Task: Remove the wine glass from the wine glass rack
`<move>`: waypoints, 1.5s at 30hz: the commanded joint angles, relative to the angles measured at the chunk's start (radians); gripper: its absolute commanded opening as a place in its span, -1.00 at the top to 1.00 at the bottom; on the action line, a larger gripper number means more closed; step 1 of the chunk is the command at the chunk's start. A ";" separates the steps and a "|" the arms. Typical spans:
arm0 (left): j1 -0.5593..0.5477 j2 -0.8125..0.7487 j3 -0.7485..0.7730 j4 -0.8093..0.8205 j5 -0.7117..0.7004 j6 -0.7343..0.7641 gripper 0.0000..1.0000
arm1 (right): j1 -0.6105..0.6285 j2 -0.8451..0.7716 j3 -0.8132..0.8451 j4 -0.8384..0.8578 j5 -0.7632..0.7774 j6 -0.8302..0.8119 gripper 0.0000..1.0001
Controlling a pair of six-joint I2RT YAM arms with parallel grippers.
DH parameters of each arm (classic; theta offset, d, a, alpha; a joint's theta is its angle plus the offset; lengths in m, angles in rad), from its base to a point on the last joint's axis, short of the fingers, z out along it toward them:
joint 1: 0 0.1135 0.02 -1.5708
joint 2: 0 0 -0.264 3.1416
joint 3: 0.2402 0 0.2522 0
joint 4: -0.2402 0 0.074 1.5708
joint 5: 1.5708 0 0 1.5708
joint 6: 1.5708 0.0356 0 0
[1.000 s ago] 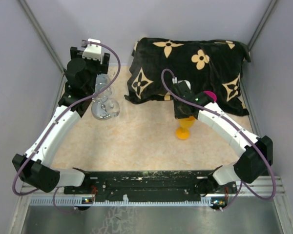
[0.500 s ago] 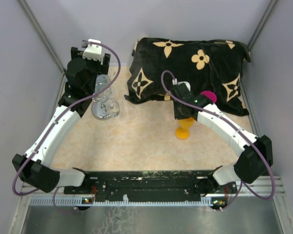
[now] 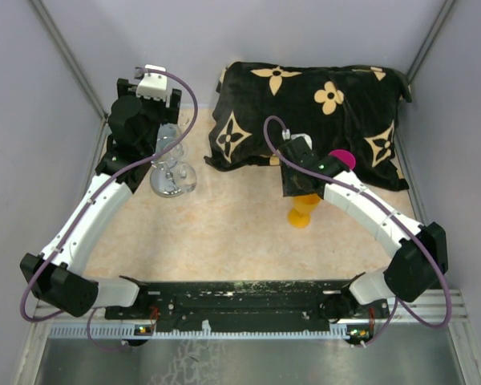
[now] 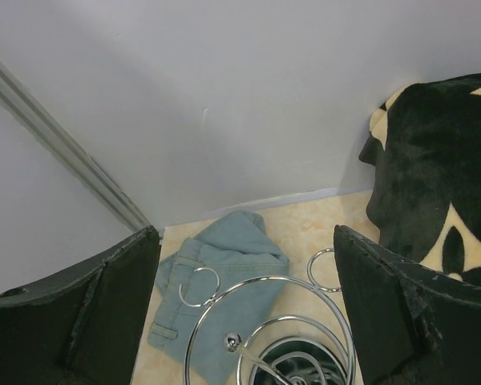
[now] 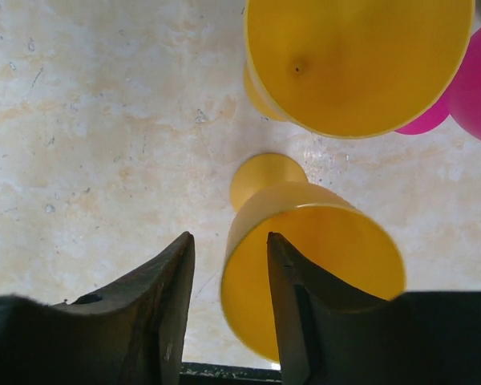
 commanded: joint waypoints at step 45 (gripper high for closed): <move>0.220 -0.102 0.120 -0.414 0.082 -0.341 -0.91 | 0.066 0.508 0.698 0.499 -0.883 0.409 -0.03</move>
